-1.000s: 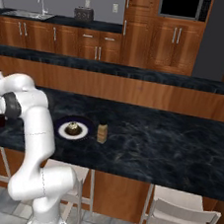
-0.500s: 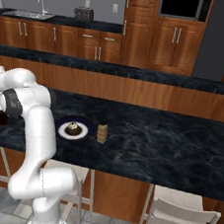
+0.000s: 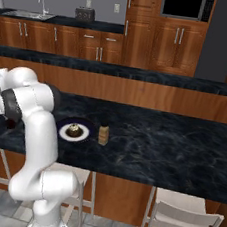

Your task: Take the cinnamon bottle from the cabinet and place it on the dining table, next to the plate with the cupcake. Then take the chocolate from the dining counter and place it on the cupcake plate.

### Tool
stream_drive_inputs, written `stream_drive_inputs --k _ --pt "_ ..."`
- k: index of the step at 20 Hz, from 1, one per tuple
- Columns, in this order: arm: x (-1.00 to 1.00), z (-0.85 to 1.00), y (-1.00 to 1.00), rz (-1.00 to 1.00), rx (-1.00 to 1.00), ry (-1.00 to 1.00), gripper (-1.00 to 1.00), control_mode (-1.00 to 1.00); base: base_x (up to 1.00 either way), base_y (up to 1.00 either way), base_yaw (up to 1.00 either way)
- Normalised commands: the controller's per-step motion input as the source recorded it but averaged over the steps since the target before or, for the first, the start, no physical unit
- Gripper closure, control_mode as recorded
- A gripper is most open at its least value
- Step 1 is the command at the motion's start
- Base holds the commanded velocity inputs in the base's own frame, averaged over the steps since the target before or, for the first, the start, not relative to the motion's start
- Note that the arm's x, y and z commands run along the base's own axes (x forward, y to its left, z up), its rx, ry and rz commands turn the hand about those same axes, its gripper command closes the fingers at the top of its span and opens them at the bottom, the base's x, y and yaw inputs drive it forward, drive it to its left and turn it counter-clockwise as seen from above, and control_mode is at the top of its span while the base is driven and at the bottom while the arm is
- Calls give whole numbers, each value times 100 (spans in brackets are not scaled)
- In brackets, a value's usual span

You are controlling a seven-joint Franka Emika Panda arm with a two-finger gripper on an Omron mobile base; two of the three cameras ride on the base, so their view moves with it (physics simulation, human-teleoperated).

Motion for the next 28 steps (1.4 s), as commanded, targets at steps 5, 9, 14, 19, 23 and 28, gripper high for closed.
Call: stream_drive_inputs --k 5,9,14,19,23,28 --pt "0 5 -59 0 0 -12 100 -100 0 0 0" --pt "7 9 -57 0 0 -6 100 -100 0 0 0" --pt "24 13 -46 0 0 0 100 -100 0 0 0" --pt "30 15 -42 0 4 0 100 -100 0 0 0" --pt "34 12 -33 0 3 0 100 -100 0 0 0" --pt "28 -1 -29 0 3 0 100 -100 0 0 0"
